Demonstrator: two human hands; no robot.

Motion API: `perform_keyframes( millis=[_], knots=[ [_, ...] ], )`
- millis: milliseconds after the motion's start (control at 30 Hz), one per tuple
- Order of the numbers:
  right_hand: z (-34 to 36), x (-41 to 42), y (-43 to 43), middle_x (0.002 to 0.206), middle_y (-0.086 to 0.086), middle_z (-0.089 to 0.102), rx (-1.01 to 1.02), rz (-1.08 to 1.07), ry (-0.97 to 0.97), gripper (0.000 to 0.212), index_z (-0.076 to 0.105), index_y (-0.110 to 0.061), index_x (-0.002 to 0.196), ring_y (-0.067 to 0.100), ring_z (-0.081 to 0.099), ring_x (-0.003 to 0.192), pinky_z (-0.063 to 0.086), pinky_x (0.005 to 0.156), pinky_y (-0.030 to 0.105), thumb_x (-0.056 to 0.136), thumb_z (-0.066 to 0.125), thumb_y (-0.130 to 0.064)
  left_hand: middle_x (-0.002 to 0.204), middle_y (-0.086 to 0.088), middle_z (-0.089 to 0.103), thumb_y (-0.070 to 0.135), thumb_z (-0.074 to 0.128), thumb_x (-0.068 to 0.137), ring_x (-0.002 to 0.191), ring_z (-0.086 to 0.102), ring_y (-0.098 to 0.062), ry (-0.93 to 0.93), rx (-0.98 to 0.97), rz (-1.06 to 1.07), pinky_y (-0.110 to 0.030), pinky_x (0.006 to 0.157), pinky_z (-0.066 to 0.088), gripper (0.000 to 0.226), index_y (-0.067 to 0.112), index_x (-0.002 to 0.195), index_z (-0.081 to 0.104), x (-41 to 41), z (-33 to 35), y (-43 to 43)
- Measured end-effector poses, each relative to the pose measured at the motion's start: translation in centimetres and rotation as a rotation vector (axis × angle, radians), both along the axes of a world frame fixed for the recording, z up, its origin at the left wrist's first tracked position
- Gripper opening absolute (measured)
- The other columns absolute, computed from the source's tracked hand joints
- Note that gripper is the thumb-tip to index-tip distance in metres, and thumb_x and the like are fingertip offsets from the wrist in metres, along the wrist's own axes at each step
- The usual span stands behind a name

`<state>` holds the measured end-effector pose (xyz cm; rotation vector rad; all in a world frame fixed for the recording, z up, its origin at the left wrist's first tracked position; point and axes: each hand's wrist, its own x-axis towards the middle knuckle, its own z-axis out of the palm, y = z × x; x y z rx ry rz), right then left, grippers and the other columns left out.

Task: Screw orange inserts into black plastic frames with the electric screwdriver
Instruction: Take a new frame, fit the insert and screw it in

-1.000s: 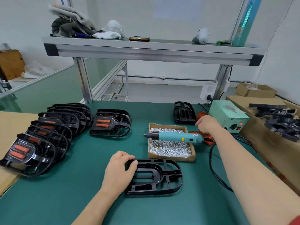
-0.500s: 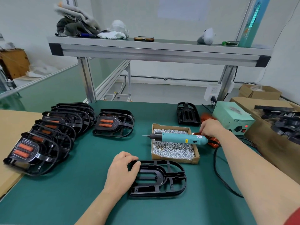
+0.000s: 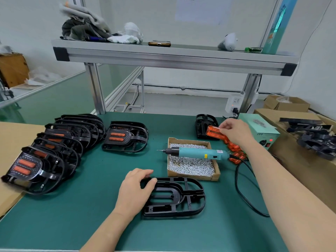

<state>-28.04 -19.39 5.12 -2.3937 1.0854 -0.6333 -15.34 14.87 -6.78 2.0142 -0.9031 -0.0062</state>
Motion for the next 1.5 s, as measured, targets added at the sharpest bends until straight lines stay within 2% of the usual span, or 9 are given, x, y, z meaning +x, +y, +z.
perform_keyframes(
  millis=[167,333,500,600,800,933,1233,1433,1500],
  knots=[
    [1.1,0.4,3.8,0.079,-0.008,0.069,0.134,0.098,-0.125,0.017,0.072,-0.029,0.081,0.008,0.06,0.076,0.041,0.067,0.025,0.087,0.075,-0.014,0.098,0.02,0.063,0.032,0.073,0.086,0.105,0.057,-0.004,0.035,-0.026,-0.003,-0.026,0.092,0.045,0.029,0.027,0.115,0.071,-0.1,0.2,0.1],
    [0.8,0.4,8.9,0.076,-0.007,0.072,0.293,0.221,-0.176,0.023,0.074,-0.029,0.075,0.011,0.063,0.077,0.049,0.075,0.028,0.083,0.076,-0.007,0.099,0.019,0.063,0.035,0.076,0.083,0.106,0.056,-0.003,0.07,-0.092,-0.025,-0.027,0.09,0.047,0.038,0.035,0.12,0.067,-0.5,0.5,0.3],
    [-0.5,0.3,13.4,0.082,-0.001,0.075,0.398,0.31,-0.177,0.023,0.076,-0.026,0.076,0.017,0.069,0.081,0.055,0.08,0.036,0.084,0.075,-0.004,0.101,0.019,0.061,0.044,0.077,0.08,0.109,0.052,-0.008,-0.005,-0.17,-0.045,-0.012,0.089,0.037,0.052,0.045,0.128,0.059,-1.0,1.0,0.6],
    [-1.3,0.5,15.5,0.074,-0.002,0.073,0.455,0.351,-0.206,0.026,0.075,-0.025,0.073,0.01,0.063,0.07,0.053,0.075,0.031,0.084,0.074,-0.001,0.102,0.017,0.059,0.057,0.067,0.077,0.109,0.05,-0.009,-0.096,-0.173,-0.067,-0.006,0.094,0.03,0.062,0.042,0.136,0.056,-1.3,1.5,0.7],
    [-2.5,0.7,17.8,0.084,0.01,0.076,0.487,0.409,-0.171,0.021,0.076,-0.021,0.079,0.011,0.063,0.072,0.053,0.077,0.031,0.087,0.072,-0.002,0.109,0.01,0.056,0.055,0.065,0.081,0.108,0.049,-0.011,-0.225,-0.168,-0.081,-0.01,0.098,0.031,0.061,0.033,0.138,0.057,-1.7,1.8,0.9],
    [-3.0,0.8,18.4,0.081,0.006,0.075,0.488,0.419,-0.167,0.02,0.076,-0.021,0.079,0.009,0.062,0.069,0.052,0.074,0.027,0.086,0.073,-0.002,0.11,0.007,0.058,0.053,0.065,0.082,0.108,0.05,-0.013,-0.226,-0.167,-0.082,-0.011,0.099,0.031,0.059,0.028,0.135,0.061,-1.8,2.0,0.9],
    [-3.9,0.9,18.8,0.087,0.005,0.077,0.502,0.394,-0.178,0.019,0.076,-0.022,0.081,0.013,0.066,0.08,0.055,0.082,0.035,0.087,0.074,-0.005,0.108,0.004,0.06,0.049,0.065,0.082,0.107,0.052,-0.016,-0.214,-0.152,-0.085,-0.009,0.098,0.031,0.053,0.02,0.126,0.067,-2.0,2.4,1.0],
    [-4.3,0.5,18.4,0.088,-0.005,0.076,0.644,0.368,-0.271,0.022,0.079,-0.019,0.087,0.008,0.063,0.08,0.051,0.078,0.025,0.1,0.061,-0.018,0.109,0.004,0.062,0.046,0.069,0.081,0.107,0.053,-0.017,-0.217,-0.171,-0.088,-0.011,0.099,0.033,0.051,0.017,0.123,0.069,-1.9,2.4,0.9],
    [-4.4,0.0,18.2,0.084,-0.01,0.073,0.689,0.36,-0.308,0.025,0.079,-0.019,0.089,0.002,0.058,0.073,0.046,0.069,0.018,0.102,0.058,-0.018,0.109,0.005,0.062,0.048,0.067,0.082,0.107,0.053,-0.016,-0.22,-0.182,-0.087,-0.011,0.099,0.033,0.052,0.017,0.123,0.069,-1.9,2.3,0.9]
  ],
)
